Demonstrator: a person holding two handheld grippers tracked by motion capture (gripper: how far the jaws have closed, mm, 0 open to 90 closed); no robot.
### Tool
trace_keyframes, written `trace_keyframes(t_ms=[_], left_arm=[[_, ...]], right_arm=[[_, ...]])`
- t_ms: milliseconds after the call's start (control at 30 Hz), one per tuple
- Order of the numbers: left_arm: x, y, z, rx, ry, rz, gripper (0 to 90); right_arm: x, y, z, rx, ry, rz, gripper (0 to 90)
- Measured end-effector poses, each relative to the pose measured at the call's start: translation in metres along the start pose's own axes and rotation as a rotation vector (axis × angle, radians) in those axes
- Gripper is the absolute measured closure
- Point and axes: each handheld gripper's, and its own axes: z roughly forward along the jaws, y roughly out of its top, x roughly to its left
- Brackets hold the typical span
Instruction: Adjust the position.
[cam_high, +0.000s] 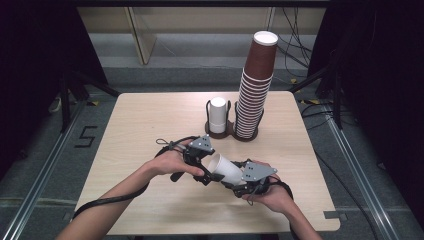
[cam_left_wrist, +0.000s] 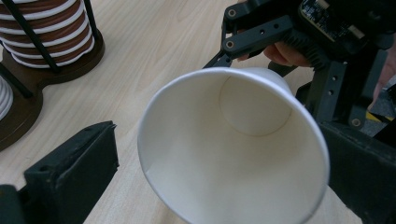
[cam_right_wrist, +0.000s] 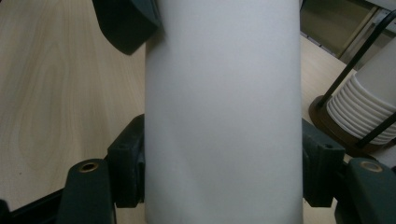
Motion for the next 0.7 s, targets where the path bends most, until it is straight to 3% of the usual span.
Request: trace_keyframes(t_ms=[200,400,700], left_arm=[[0.0015,-0.0022,0.0026,0.011,-0.006,-0.002,0.7],[0.0035,-0.0038,0.0037,0.006,-0.03,-0.032,2.8],[0.0021,-0.0013,0.003,-0.006,-0.054,-0.024,10.0]], right_arm=[[0.001,0.0021,0.0015,-0.007,0.008,0.007,33.2],[0.0011,0.0021,0.0002,-0.009,0.002,-0.009,33.2],[0.0015,0.0038,0.0004,-0.02,0.0,-0.01,33.2]])
